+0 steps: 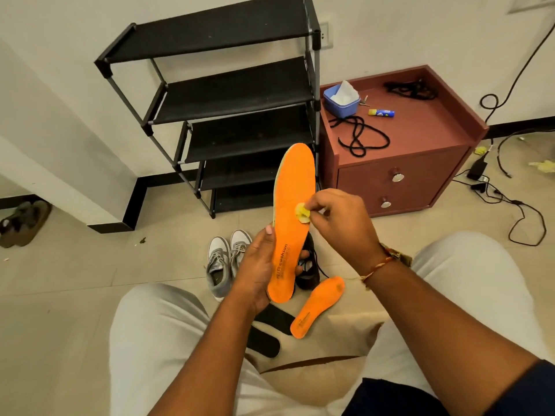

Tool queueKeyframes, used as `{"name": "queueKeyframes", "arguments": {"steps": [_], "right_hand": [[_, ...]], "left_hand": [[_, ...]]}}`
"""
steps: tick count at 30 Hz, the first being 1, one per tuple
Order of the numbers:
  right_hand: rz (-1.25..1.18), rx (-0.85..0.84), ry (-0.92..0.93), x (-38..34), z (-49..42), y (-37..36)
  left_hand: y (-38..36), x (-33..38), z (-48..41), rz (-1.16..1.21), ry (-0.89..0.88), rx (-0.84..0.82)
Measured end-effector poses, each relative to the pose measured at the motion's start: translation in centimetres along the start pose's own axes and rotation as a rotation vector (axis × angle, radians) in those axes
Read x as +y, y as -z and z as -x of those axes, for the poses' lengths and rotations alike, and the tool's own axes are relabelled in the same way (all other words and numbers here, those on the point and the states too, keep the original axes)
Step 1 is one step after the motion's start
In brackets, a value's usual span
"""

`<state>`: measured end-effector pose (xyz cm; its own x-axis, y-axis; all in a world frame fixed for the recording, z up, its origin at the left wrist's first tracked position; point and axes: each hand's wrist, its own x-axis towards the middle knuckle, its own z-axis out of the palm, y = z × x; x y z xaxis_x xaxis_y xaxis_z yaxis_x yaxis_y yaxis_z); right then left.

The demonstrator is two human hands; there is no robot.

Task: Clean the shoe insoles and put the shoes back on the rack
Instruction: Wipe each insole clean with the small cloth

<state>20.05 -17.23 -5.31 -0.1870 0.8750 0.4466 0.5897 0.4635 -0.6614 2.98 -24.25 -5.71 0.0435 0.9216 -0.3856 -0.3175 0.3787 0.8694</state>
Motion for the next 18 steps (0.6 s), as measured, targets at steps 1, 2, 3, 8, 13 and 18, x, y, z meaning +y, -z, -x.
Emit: {"name": "queueKeyframes", "arguments": {"steps": [1,2,3,8,13,18], "right_hand": [[-0.018,-0.016,-0.004,-0.2,0.2,-0.1],[-0.046,-0.065,-0.006,-0.7,0.4,-0.3],[-0.074,-0.136,-0.007,-1.3,0.8,-0.7],[-0.222,-0.539,-0.02,-3.6,2.7,-2.6],[-0.435,-0.799,-0.17,-3.2,2.2,-2.1],[-0.692,-0.628,-0.492,-1.4,1.7,-1.0]], "left_hand": [[0.0,-0.1,-0.1,0.006,-0.004,0.0],[0.0,-0.2,-0.3,0.016,-0.01,0.011],[-0.1,-0.3,-0.5,0.032,-0.018,0.036],[0.8,0.0,-1.0,0.224,-0.045,0.179],[2.3,0.2,-1.5,0.336,-0.085,0.27],[2.6,-0.6,-2.1,0.291,-0.061,0.377]]}}
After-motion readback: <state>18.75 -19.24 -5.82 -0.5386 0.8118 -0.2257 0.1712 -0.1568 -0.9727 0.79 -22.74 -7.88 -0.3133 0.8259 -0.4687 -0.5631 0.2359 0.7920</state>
